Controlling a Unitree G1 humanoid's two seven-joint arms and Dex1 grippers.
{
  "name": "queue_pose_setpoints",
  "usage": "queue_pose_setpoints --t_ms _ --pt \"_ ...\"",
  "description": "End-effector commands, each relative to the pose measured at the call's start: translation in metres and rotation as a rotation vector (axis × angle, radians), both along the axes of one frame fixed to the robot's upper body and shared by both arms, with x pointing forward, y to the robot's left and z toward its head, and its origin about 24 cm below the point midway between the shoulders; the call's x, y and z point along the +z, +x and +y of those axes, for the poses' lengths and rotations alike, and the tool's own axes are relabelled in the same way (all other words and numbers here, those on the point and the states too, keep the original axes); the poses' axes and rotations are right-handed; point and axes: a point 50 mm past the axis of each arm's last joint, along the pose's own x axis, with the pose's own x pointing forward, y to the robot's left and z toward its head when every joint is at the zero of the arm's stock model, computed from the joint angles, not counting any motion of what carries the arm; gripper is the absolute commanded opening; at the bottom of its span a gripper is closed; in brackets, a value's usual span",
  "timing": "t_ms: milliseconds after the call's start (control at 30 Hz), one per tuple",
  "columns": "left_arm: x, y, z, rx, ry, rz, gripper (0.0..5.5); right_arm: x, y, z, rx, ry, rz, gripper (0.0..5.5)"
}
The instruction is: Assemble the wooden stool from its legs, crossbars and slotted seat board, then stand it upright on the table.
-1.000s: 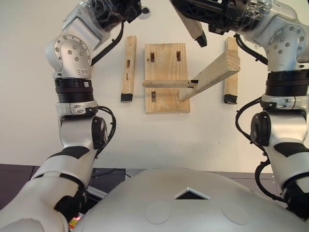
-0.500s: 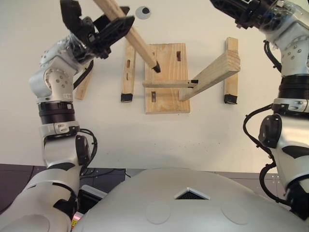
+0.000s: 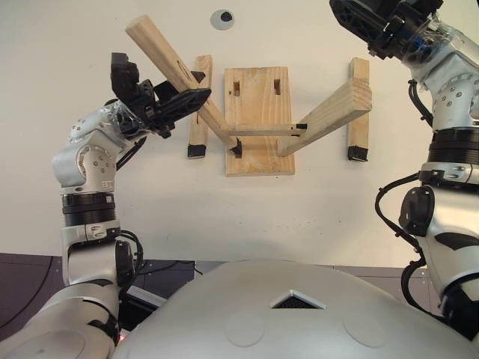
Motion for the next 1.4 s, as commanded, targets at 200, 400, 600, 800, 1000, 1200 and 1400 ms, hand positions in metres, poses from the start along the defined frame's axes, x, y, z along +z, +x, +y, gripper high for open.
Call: queue_pose_setpoints --t_ms 200,400,600,800,1000,1200,1400 --pt "-0.017 -0.006 0.013 -0.04 0.216 -0.021 2.07 -0.009 -0.002 -0.003 -0.031 -0.011 0.016 3.85" --pt "-0.02 -0.019 0.018 -0.139 0.356 -0.101 2.07 -0.015 -0.005 -0.004 -0.043 -0.018 0.023 3.85" --pt "-0.015 -0.025 0.011 -0.19 0.377 -0.168 2.07 -0.018 -0.007 -0.003 -0.039 -0.008 0.03 3.85" --pt "0.002 -0.022 -0.007 -0.248 0.377 -0.249 2.07 -0.024 -0.007 -0.002 -0.046 -0.023 0.038 3.85" --pt "0.007 -0.019 -0.018 -0.285 0.384 -0.274 2.07 -0.029 -0.008 -0.004 -0.054 -0.03 0.046 3.85" --pt "0.004 -0.016 -0.028 -0.304 0.457 -0.302 2.07 -0.037 -0.007 -0.007 -0.071 -0.043 0.065 3.85" --pt "0.015 -0.008 -0.03 -0.278 0.584 -0.33 2.07 -0.042 -0.009 -0.008 -0.084 -0.049 0.072 3.85"
